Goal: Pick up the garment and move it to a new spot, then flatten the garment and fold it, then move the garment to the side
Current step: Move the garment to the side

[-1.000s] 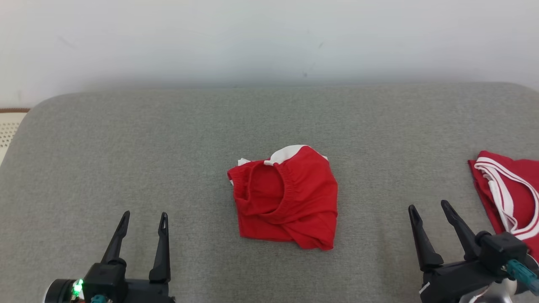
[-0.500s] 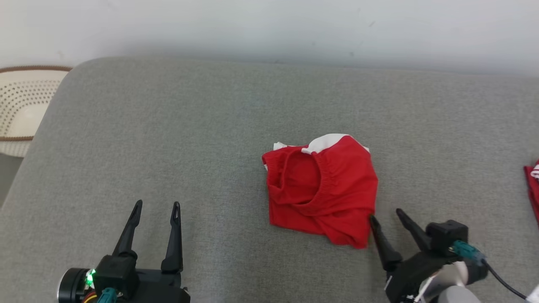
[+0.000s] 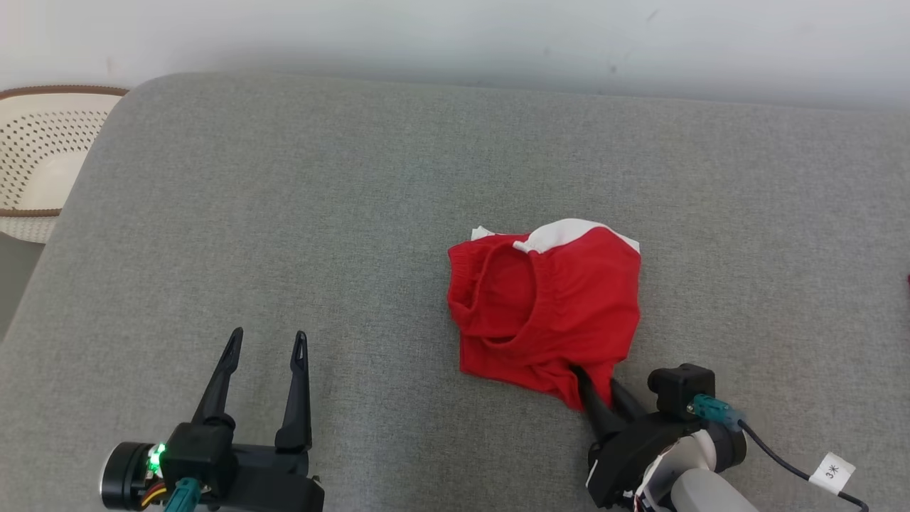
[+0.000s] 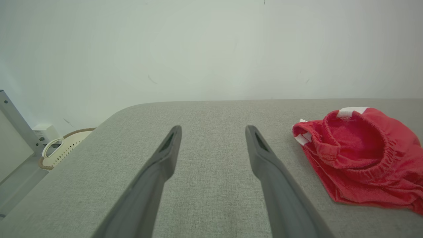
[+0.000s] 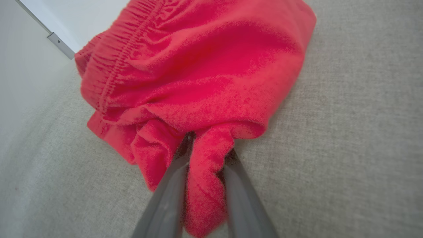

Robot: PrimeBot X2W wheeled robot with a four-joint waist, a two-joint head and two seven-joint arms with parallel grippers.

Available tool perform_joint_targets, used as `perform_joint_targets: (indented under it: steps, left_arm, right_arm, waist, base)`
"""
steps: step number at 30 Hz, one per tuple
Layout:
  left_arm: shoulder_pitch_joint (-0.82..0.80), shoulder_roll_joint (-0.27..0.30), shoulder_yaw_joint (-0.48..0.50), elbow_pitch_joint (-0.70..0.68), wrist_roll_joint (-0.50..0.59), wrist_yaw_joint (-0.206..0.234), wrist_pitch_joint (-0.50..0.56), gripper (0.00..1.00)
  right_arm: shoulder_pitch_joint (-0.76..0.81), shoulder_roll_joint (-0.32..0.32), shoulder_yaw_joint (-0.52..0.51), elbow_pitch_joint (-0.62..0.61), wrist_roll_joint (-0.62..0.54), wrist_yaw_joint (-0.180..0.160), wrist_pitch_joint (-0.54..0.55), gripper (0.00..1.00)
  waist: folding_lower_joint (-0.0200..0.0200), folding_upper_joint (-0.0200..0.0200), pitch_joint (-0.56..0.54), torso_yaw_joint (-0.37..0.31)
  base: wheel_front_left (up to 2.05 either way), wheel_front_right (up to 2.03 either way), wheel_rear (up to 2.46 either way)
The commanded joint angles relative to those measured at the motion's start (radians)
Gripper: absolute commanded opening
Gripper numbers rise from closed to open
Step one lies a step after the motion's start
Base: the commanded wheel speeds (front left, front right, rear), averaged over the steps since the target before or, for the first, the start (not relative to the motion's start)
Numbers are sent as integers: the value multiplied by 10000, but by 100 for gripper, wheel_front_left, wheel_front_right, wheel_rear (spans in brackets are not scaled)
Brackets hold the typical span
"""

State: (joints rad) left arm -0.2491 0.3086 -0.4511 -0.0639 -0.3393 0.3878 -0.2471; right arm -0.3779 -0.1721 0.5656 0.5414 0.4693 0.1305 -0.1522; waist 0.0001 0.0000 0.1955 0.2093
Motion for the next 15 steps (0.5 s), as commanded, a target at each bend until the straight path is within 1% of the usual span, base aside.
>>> perform_joint_targets:
  steps: [1, 5, 7, 11, 15]
  left_arm:
    - [-123, 21, -6, 28, 35, -30, -49, 100]
    - [-148, 34, -24, -39, 66, 10, -59, 100]
    - [-156, 55, -30, -75, 64, 12, -62, 100]
    - [-108, 147, 13, -216, 88, 86, -46, 100]
    - [-165, 272, 46, -394, 154, 89, 44, 100]
  right_arm:
    - [67, 44, 166, 158, 65, 3, -87, 0]
    - [110, -232, 293, 34, 70, 3, -426, 0]
    - [270, -471, 201, -142, -75, 0, -537, 0]
    - [716, -922, -38, -719, -394, -2, -561, 0]
    - [1298, -1380, -570, -1425, -769, -2, -343, 0]
  waist:
    - [-1, 0, -6, -47]
    - [-1, 0, -3, -244]
    - [-1, 0, 2, -389]
    - [-1, 0, 48, -897]
    - [-1, 0, 165, -1581]
  base:
    - [0, 0, 0]
    - [0, 0, 0]
    - [0, 0, 0]
    - [0, 0, 0]
    - [0, 0, 0]
